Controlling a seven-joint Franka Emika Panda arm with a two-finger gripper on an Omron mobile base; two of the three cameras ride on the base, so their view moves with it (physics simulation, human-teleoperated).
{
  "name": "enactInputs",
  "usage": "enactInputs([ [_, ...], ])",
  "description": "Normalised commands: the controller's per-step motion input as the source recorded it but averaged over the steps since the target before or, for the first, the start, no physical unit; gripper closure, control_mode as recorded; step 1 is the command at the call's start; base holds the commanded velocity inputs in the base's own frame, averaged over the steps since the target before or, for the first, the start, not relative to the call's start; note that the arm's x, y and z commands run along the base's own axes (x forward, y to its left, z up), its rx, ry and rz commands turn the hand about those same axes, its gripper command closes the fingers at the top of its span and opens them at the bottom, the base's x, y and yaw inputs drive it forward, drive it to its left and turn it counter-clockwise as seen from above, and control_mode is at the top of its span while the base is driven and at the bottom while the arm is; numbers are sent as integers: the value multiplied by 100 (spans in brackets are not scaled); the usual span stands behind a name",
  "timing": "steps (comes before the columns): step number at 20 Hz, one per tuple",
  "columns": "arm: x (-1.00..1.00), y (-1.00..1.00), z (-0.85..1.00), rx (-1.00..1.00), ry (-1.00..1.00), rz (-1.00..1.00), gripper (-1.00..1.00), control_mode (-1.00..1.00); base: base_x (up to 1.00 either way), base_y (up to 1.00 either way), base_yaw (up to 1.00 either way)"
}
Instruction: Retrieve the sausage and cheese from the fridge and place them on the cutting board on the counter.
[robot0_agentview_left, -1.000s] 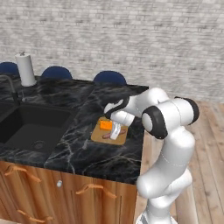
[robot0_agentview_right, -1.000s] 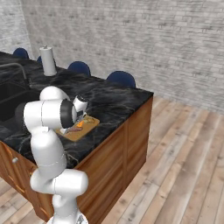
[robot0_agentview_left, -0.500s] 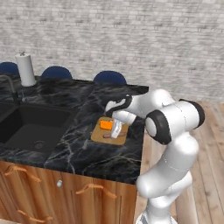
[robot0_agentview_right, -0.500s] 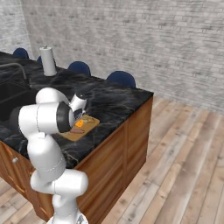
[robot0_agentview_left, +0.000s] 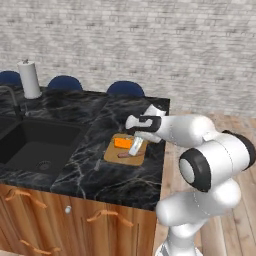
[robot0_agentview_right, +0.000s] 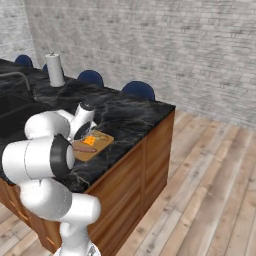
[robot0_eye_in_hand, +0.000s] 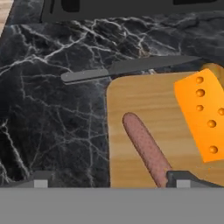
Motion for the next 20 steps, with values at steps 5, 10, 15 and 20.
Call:
enactInputs([
  [5,-64,-15,43,-1,-12,-17,-100,-100,0,0,0],
  [10,-65,-15,48,0,-5,-15,-100,-100,0,0,0],
  [15,-69,-19,47,0,-3,-18,-100,-100,0,0,0],
  [20,-90,-22,28,0,-23,-2,-100,-100,0,0,0],
])
